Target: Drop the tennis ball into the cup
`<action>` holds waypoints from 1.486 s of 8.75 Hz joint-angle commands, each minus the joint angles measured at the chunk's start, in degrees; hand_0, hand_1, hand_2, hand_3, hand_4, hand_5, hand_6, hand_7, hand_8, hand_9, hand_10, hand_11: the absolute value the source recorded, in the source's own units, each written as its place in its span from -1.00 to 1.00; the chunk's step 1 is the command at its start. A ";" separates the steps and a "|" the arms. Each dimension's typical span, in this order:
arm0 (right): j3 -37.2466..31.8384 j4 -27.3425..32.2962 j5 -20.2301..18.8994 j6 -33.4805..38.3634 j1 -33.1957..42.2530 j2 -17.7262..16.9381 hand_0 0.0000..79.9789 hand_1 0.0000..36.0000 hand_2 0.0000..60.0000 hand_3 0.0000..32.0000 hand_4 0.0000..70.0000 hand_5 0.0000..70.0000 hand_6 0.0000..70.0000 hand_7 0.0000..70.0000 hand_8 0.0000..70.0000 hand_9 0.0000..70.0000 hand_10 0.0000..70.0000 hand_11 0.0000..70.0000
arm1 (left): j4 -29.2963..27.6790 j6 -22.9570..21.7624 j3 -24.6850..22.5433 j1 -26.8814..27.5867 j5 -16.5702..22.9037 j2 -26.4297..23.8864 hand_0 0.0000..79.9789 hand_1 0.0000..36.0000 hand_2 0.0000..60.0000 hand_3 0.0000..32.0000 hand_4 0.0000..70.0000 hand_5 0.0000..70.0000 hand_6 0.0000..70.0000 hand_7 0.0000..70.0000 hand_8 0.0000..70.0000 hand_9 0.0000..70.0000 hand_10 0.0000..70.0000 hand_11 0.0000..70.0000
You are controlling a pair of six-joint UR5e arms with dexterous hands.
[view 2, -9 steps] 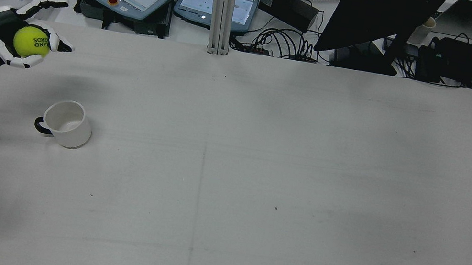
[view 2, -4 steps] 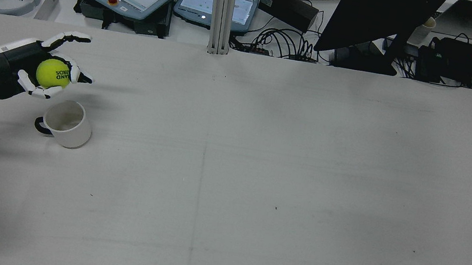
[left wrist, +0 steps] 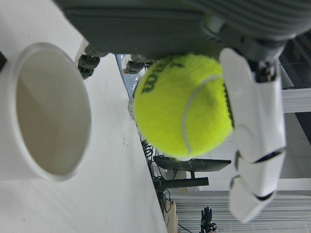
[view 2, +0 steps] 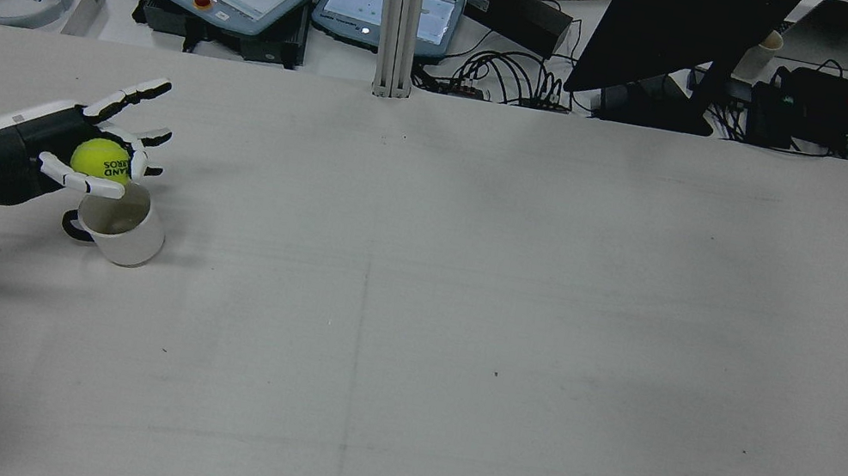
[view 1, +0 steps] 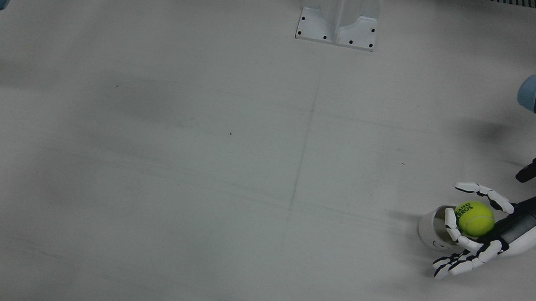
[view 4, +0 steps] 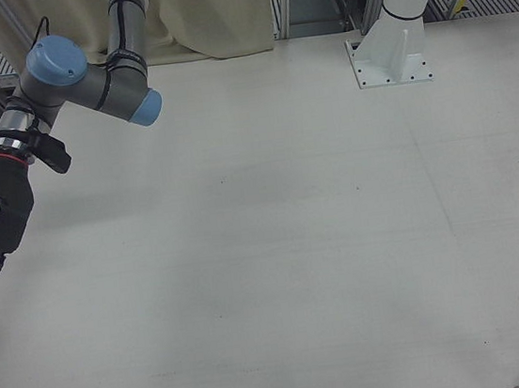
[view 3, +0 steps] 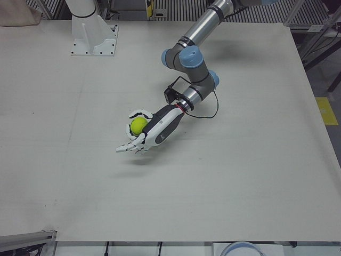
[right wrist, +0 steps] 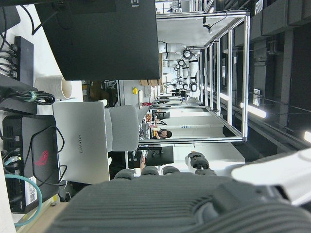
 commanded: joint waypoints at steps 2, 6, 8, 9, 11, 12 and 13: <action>-0.01 0.00 0.00 0.00 0.00 0.00 -1.00 -1.00 -1.00 -1.00 -1.00 -1.00 -1.00 -1.00 -1.00 -1.00 -1.00 -1.00 | -1.22 0.21 0.11 0.18 -0.06 1.16 0.21 0.03 -0.41 1.00 -1.00 -0.73 -0.58 -0.85 -0.88 -1.00 -0.93 -0.85; -0.01 0.00 0.00 0.00 0.00 0.00 -1.00 -1.00 -1.00 -1.00 -1.00 -1.00 -1.00 -1.00 -1.00 -1.00 -1.00 -1.00 | -1.22 -0.05 0.02 0.27 -0.14 0.81 0.17 -0.05 -0.42 1.00 -1.00 -0.80 -0.80 -0.83 -0.96 -1.00 -0.98 -0.93; 0.08 0.00 0.00 0.00 0.00 0.00 -1.00 -1.00 -1.00 -1.00 -1.00 -1.00 -1.00 -1.00 -1.00 -1.00 -1.00 -1.00 | -0.17 -3.97 0.02 -4.61 0.03 1.08 0.14 -0.17 -0.43 1.00 -1.00 -0.82 -0.80 -0.85 -0.96 -1.00 -1.00 -0.98; 0.08 0.00 0.00 0.00 0.00 0.00 -1.00 -1.00 -1.00 -1.00 -1.00 -1.00 -1.00 -1.00 -1.00 -1.00 -1.00 -1.00 | 0.88 -4.44 0.03 -13.52 0.55 0.73 0.16 -0.10 -0.36 1.00 -1.00 -0.78 -0.70 -0.87 -0.93 -1.00 -1.00 -0.97; -0.01 0.00 0.00 0.00 0.00 0.00 -1.00 -1.00 -1.00 -1.00 -1.00 -1.00 -1.00 -1.00 -1.00 -1.00 -1.00 -1.00 | 4.13 -4.18 1.51 -24.81 1.87 0.64 0.22 0.14 -0.24 1.00 -1.00 -0.76 -0.69 -0.82 -0.93 -0.99 -0.98 -0.91; -0.01 0.00 0.00 0.00 0.00 0.00 -1.00 -1.00 -1.00 -1.00 -1.00 -1.00 -1.00 -1.00 -1.00 -1.00 -1.00 -1.00 | 4.23 -4.10 3.26 -28.60 2.22 0.64 0.24 0.20 -0.13 0.99 -1.00 -0.70 -0.46 -0.83 -0.89 -0.99 -0.96 -0.88; -0.01 0.00 0.00 0.00 0.00 0.00 -1.00 -1.00 -1.00 -1.00 -1.00 -1.00 -1.00 -1.00 -1.00 -1.00 -1.00 -1.00 | 4.23 -4.01 3.71 -30.38 2.32 0.64 0.24 0.20 -0.10 0.80 -1.00 -0.71 -0.45 -0.80 -0.87 -0.99 -0.98 -0.91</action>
